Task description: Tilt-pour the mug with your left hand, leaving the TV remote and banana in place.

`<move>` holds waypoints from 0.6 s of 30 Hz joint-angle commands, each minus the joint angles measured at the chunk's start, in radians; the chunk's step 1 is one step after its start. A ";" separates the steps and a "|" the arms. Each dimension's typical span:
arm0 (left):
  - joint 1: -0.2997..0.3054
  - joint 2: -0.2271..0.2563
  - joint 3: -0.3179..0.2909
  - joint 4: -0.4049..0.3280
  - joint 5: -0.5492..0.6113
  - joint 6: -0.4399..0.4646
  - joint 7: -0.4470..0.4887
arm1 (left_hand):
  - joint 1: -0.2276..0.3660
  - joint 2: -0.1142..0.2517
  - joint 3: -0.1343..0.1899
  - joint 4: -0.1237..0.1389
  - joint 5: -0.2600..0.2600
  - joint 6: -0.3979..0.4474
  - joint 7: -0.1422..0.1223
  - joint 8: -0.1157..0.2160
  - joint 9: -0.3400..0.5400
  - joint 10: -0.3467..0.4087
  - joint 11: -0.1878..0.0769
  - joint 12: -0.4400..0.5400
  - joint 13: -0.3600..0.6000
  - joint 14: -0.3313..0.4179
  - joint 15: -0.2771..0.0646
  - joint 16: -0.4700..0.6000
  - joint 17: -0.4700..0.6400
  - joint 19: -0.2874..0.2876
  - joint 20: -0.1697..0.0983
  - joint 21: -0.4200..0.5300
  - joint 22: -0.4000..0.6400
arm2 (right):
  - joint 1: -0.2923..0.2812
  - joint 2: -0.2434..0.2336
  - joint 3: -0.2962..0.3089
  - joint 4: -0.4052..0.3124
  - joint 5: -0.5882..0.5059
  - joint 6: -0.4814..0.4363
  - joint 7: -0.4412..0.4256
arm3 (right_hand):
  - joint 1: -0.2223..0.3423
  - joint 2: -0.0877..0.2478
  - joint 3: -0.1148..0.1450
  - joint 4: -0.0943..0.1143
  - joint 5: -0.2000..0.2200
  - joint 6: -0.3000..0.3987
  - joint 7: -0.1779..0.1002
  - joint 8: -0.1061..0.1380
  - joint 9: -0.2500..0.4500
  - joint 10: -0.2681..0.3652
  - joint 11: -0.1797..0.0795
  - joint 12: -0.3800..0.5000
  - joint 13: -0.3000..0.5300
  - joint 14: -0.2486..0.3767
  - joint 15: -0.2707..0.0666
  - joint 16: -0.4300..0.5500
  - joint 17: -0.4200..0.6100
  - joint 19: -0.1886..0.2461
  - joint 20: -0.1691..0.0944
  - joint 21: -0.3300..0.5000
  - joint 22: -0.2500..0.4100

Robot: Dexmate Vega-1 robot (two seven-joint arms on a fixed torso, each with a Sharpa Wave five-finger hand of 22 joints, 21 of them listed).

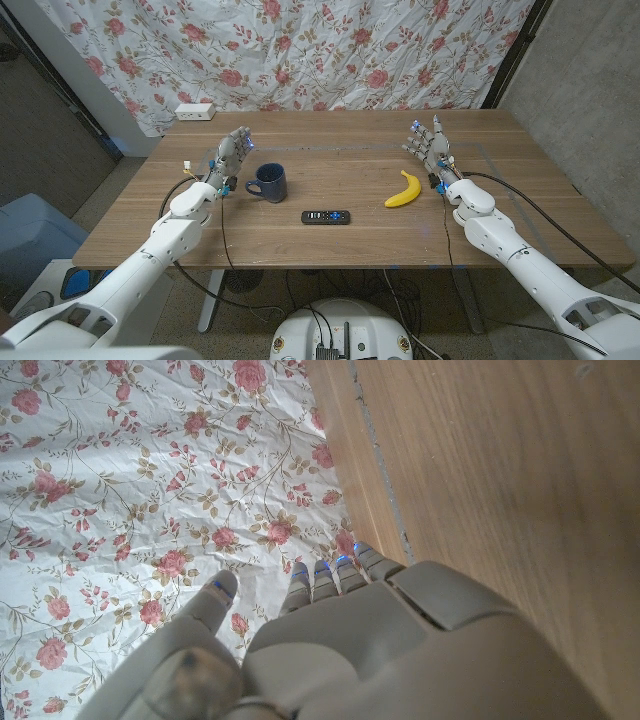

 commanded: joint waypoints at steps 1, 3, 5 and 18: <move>0.036 0.051 -0.025 -0.030 -0.028 0.016 -0.047 | 0.018 0.010 0.004 -0.032 -0.009 0.009 -0.007 0.007 0.003 0.014 -0.013 0.007 0.002 0.002 -0.020 -0.001 0.002 0.007 -0.025 0.001 0.002 | 0.001 0.001 0.000 0.002 0.000 0.001 0.000 | -0.001 0.009 0.000 0.004 0.005 0.001 -0.006 0.004 0.002 0.004 -0.003 0.005 0.004 0.007 -0.050 0.006 0.002 0.004 0.001 0.006 0.005; 0.036 0.064 -0.025 -0.027 -0.028 0.016 -0.066 | 0.028 0.000 0.005 -0.054 -0.012 0.015 -0.011 0.010 0.003 0.019 -0.019 0.007 0.002 0.003 -0.022 -0.001 0.002 0.009 -0.027 0.000 0.001 | 0.001 0.000 0.000 0.002 0.000 0.001 0.001 | -0.001 0.009 0.000 0.004 0.005 0.001 -0.006 0.004 0.002 0.005 -0.002 0.005 0.004 0.006 -0.050 0.005 0.002 0.004 0.001 0.006 0.005; 0.037 0.074 -0.026 -0.022 -0.033 0.016 -0.089 | 0.034 -0.007 0.006 -0.069 -0.014 0.016 -0.014 0.010 0.003 0.020 -0.022 0.006 0.002 0.005 -0.025 -0.001 0.002 0.010 -0.028 0.000 0.001 | 0.001 0.000 0.000 0.001 0.000 0.001 0.000 | -0.001 0.010 0.000 0.004 0.005 0.001 -0.006 0.004 0.002 0.005 -0.003 0.005 0.004 0.006 -0.050 0.005 0.002 0.004 0.001 0.006 0.005; 0.040 0.129 -0.032 0.009 -0.046 -0.005 -0.214 | 0.095 -0.044 0.016 -0.185 -0.026 0.038 -0.038 0.022 0.004 0.040 -0.047 0.004 0.003 0.016 -0.037 0.000 0.003 0.020 -0.035 -0.001 0.001 | -0.001 0.000 0.000 -0.001 0.000 0.000 -0.001 | -0.001 0.009 0.000 0.004 0.005 0.001 -0.006 0.004 0.002 0.004 -0.003 0.005 0.004 0.006 -0.050 0.005 0.002 0.004 0.002 0.006 0.005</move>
